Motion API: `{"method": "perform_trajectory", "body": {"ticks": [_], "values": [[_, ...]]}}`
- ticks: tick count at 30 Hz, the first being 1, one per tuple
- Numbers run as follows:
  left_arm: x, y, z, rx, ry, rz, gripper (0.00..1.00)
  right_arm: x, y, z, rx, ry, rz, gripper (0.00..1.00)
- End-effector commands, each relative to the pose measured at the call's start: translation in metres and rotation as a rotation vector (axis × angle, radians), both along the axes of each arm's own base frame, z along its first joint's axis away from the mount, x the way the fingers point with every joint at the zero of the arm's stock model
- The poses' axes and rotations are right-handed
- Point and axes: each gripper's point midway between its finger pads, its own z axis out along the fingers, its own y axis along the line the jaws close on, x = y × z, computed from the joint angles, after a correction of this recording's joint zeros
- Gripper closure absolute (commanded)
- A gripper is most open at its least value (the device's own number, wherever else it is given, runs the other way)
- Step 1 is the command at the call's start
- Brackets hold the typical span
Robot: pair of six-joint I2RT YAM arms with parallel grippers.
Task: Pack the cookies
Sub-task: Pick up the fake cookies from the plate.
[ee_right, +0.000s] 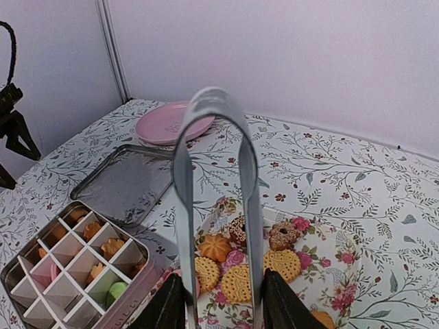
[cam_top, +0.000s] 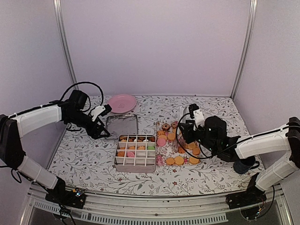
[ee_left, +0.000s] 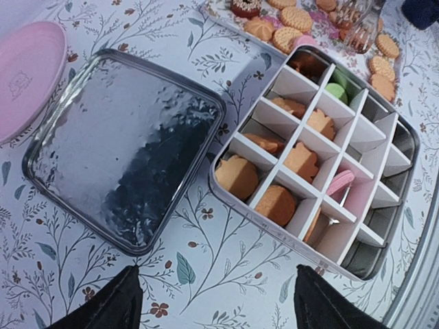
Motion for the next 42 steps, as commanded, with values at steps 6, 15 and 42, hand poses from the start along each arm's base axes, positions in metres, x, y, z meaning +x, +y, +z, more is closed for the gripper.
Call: {"method": "perform_trajectory", "body": {"ticks": [6, 15, 42], "values": [[0.005, 0.000, 0.015, -0.014, -0.037, -0.001, 0.24, -0.018, -0.015, -0.011, -0.103, -0.002, -0.063, 0.61], [0.009, -0.001, 0.018, -0.015, -0.047, -0.001, 0.24, -0.036, -0.018, -0.017, -0.194, 0.004, -0.088, 0.61], [0.007, 0.001, 0.010, -0.010, -0.047, 0.004, 0.25, -0.058, 0.013, 0.010, -0.299, -0.091, -0.053, 0.62]]}}
